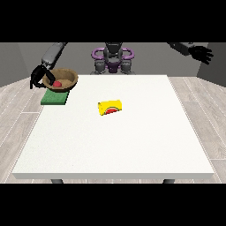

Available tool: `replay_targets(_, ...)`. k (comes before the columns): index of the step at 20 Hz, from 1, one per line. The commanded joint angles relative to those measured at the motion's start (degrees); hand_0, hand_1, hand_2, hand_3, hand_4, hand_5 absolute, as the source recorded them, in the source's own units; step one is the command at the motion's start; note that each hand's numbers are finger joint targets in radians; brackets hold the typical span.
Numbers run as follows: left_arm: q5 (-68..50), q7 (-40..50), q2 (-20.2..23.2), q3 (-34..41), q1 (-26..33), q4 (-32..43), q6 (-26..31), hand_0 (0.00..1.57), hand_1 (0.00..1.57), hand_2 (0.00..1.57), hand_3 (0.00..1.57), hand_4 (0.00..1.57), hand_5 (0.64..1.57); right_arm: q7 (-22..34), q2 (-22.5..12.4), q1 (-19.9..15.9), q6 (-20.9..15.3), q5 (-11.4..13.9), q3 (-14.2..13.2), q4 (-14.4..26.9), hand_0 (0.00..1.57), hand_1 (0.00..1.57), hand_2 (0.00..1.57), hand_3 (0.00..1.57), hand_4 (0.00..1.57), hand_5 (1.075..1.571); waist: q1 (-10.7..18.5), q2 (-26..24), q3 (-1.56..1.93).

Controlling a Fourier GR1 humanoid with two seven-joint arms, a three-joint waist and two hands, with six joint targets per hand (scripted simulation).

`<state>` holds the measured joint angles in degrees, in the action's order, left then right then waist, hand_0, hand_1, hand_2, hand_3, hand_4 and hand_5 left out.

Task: Pick the cup and pour the ball into the bowl, then pick the bowl and place it on the pad

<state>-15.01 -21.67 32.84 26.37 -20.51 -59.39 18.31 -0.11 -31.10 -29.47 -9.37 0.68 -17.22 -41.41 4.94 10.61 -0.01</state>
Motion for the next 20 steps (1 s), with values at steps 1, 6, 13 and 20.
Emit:
replay_targets(1,-3.77,-4.33,5.47,5.20,0.27,5.48,6.10,0.00,0.00,0.00,0.00,1.21,1.565,-4.39,-2.51,-0.12,1.59,-2.45,-3.45,0.74,1.57,1.57,1.57,0.00,0.76,1.567,-0.15,4.27,-0.01)
replay_targets(6,-2.45,-0.04,3.25,1.99,-1.15,1.16,2.73,0.00,0.00,0.00,0.00,1.19,1.558,0.65,-4.55,-3.05,-4.06,-1.34,-5.24,5.76,1.57,1.57,1.57,0.71,0.00,1.560,1.22,2.22,0.05)
replay_targets(13,-3.49,-0.12,6.65,3.16,-2.57,2.93,4.54,0.00,0.00,0.00,0.00,1.18,1.552,-1.21,-5.09,-5.00,1.07,-1.50,-4.17,9.18,0.32,0.32,0.48,0.73,0.00,1.495,0.96,4.43,0.04)
replay_targets(20,-0.64,8.54,-4.79,-6.33,-2.30,-7.82,-2.37,0.00,0.00,0.00,0.00,0.90,1.559,4.48,-6.50,-6.12,2.80,0.29,-2.18,12.49,0.00,0.00,0.00,0.00,0.00,1.359,0.68,-6.68,0.18)
